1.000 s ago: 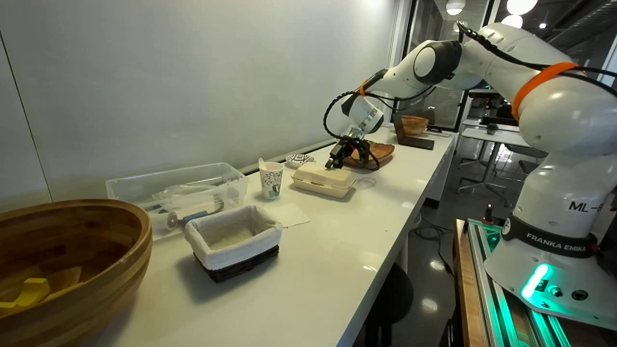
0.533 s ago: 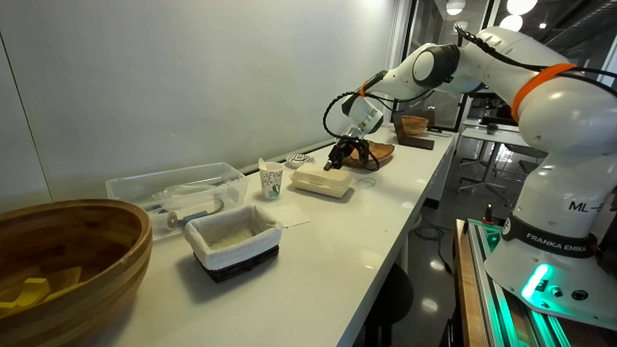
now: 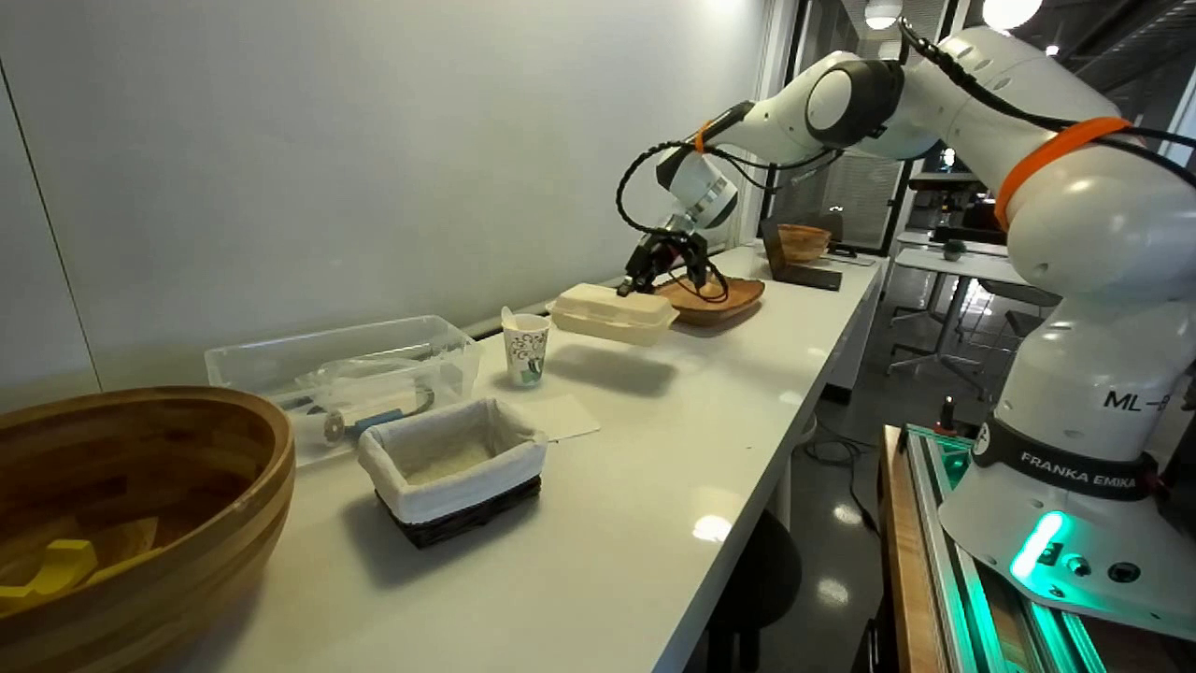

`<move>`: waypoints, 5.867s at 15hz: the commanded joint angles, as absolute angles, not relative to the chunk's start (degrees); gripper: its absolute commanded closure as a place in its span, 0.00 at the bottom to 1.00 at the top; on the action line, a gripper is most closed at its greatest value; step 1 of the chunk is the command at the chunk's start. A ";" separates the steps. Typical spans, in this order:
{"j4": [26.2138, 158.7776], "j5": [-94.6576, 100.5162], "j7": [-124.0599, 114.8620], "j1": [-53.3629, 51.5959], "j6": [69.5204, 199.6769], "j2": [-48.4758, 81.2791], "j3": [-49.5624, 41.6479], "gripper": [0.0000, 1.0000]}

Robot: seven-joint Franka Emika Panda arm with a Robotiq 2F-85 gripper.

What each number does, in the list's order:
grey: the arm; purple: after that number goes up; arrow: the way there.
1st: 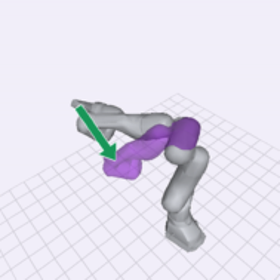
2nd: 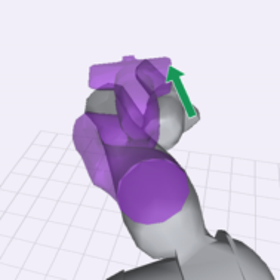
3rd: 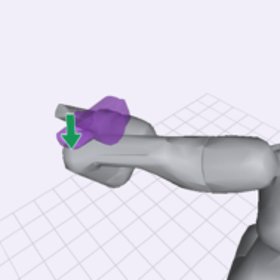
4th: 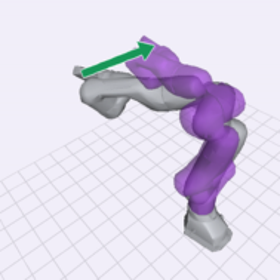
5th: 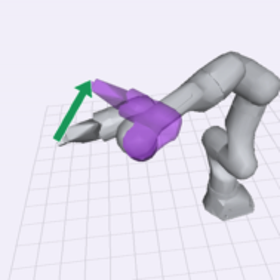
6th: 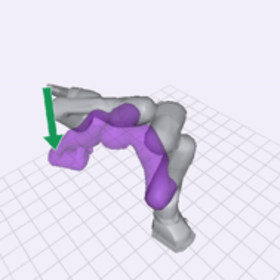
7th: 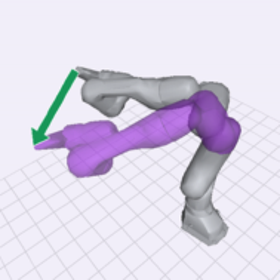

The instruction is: Put the lunch pack in the transparent bowl

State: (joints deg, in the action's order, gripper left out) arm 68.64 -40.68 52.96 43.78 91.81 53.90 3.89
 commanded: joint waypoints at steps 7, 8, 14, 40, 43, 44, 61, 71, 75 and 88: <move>71.15 -38.51 41.92 36.92 83.21 40.98 6.11 0.74; 70.11 -39.30 41.55 36.01 82.19 41.51 7.21 0.74; 70.46 -40.15 42.69 37.08 83.97 41.42 6.24 0.49; 25.42 -26.36 49.16 9.63 83.86 68.79 7.06 0.74; 27.68 -26.88 49.34 10.01 83.13 67.30 7.60 0.49; 27.60 -26.62 49.90 9.69 83.13 67.30 7.48 0.49; 25.27 -22.67 57.10 4.36 91.90 68.15 6.36 0.74; 25.82 -13.56 63.91 3.66 104.72 70.27 10.01 0.74; 25.81 -14.05 61.83 3.56 100.23 69.98 11.09 0.24; 27.26 -12.12 36.40 5.92 73.79 58.70 8.70 0.00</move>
State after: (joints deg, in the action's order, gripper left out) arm 25.55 -12.04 42.88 4.77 78.27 60.40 8.63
